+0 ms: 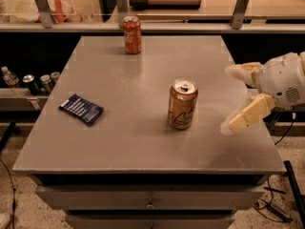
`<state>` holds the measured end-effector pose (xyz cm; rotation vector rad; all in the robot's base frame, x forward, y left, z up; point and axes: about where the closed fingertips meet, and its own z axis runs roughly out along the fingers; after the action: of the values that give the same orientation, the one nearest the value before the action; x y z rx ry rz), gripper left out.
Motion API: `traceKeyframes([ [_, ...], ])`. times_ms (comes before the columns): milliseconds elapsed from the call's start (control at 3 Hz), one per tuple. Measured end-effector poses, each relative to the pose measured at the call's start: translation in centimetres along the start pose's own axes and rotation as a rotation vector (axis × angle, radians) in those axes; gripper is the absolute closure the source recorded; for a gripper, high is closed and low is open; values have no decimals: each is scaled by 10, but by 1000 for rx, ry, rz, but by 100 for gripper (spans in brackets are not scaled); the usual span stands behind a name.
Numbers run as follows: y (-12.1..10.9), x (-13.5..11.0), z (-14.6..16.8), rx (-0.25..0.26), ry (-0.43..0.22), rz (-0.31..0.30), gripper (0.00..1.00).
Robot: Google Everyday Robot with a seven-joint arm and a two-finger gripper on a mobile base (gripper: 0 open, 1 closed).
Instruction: Move orange can near coke can
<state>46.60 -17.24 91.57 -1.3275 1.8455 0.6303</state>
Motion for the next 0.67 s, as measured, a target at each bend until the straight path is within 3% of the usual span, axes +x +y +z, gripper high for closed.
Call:
traceKeyframes([
  [667, 5, -7, 6, -9, -41, 1, 0],
])
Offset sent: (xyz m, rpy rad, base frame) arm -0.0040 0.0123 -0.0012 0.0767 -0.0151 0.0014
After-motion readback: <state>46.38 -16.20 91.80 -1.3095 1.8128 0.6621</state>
